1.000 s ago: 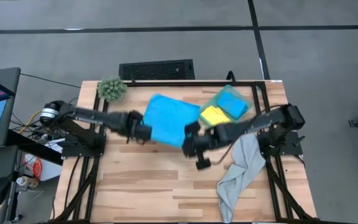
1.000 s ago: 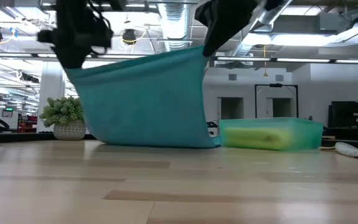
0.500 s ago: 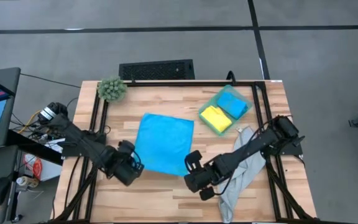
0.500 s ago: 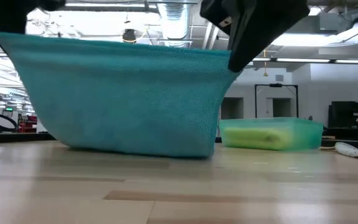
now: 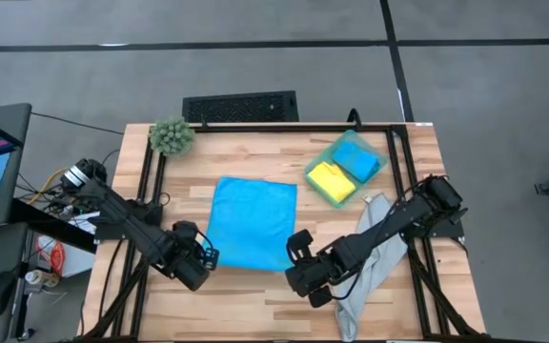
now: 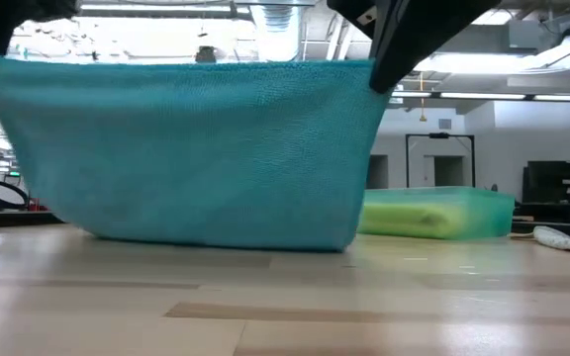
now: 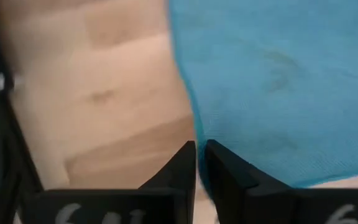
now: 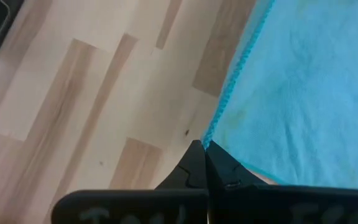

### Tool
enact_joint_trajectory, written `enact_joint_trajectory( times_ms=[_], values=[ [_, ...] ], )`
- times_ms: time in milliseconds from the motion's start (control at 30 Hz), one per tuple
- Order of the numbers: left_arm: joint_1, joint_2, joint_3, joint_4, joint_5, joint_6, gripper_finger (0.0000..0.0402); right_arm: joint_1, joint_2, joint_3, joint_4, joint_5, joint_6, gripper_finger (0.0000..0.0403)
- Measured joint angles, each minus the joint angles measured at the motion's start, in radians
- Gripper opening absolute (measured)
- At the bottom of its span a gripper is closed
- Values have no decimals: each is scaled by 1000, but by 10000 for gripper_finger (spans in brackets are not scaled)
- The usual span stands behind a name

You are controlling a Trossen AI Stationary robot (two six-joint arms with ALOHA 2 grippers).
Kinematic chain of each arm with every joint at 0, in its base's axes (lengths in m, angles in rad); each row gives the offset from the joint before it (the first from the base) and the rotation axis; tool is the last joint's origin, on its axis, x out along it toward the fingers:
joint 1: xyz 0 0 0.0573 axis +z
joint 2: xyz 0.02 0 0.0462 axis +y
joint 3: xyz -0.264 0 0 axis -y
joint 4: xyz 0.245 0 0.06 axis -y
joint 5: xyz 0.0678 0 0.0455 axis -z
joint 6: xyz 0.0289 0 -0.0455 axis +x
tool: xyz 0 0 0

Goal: Fold microfiber towels
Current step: Fold the blue towel

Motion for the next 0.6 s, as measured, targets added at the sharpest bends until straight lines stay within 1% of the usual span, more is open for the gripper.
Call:
enact_joint_trajectory(
  times_ms=[167,300,367,400,467,533,600],
  values=[
    [0,30,0,7,117,-93,49,7,0,0,5,0,0,1],
    [-3,55,0,30,218,-77,56,10,0,0,7,1,0,2],
    [-12,72,0,55,240,-60,56,14,0,0,8,1,0,2],
    [-13,79,1,60,238,-56,57,17,0,0,9,1,0,3],
    [-22,97,1,72,192,-23,57,18,0,0,9,1,0,5],
    [-28,113,1,94,101,127,57,18,0,0,9,1,0,6],
    [-33,126,1,111,41,281,57,18,0,0,8,1,0,6]
  ],
)
